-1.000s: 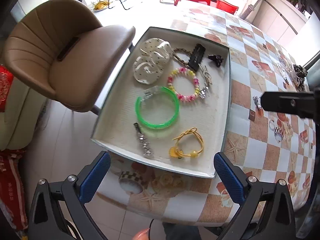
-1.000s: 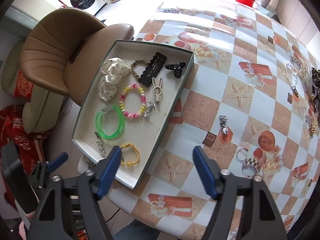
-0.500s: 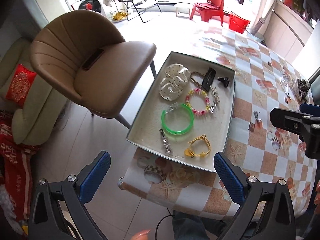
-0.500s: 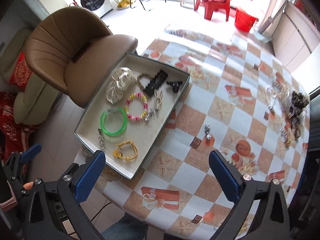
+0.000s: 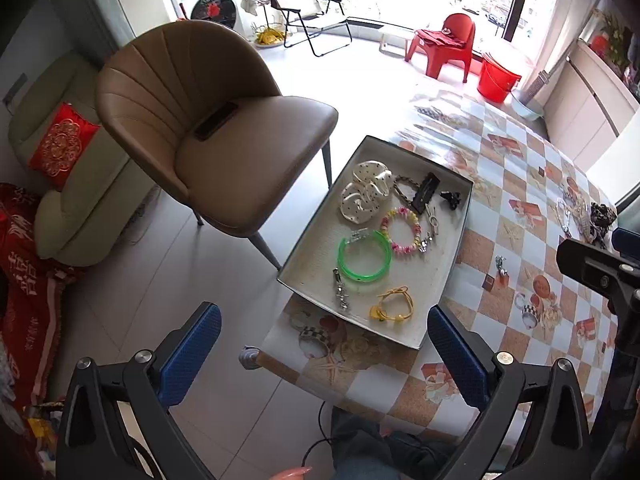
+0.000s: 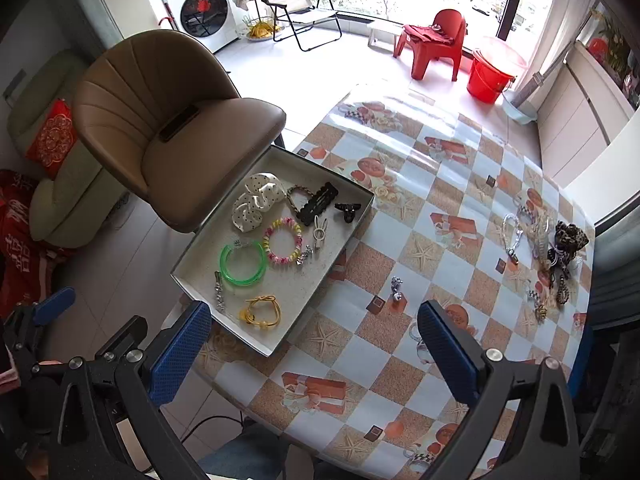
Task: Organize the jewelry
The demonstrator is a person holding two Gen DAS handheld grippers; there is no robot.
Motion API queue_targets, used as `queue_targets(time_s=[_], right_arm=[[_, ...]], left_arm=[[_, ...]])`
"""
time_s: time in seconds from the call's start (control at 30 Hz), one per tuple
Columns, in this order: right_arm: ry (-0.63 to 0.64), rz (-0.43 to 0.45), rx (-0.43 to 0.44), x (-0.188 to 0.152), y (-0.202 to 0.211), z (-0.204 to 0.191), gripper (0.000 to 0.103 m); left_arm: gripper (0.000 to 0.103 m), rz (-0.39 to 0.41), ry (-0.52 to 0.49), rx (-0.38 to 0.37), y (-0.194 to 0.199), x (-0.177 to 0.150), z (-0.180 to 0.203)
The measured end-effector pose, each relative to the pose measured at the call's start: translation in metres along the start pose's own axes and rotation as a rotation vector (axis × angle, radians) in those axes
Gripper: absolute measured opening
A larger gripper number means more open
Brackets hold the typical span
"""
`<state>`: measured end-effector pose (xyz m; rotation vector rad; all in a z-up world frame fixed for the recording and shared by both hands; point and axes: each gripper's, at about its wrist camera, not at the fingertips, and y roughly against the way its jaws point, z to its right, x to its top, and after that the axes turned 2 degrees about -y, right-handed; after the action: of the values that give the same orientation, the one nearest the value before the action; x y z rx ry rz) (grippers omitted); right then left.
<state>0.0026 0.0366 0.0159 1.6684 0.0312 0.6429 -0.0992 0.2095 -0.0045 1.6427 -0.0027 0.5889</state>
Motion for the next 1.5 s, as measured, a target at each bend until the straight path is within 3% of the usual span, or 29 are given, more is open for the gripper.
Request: queue_targets(time_s=[1.5], right_arm=[[0.010, 0.022, 0.006, -0.001, 0.008, -0.003, 0.103]], left_arm=[[0.103, 0.016, 0.024, 0.019, 0.015, -0.004, -0.005]])
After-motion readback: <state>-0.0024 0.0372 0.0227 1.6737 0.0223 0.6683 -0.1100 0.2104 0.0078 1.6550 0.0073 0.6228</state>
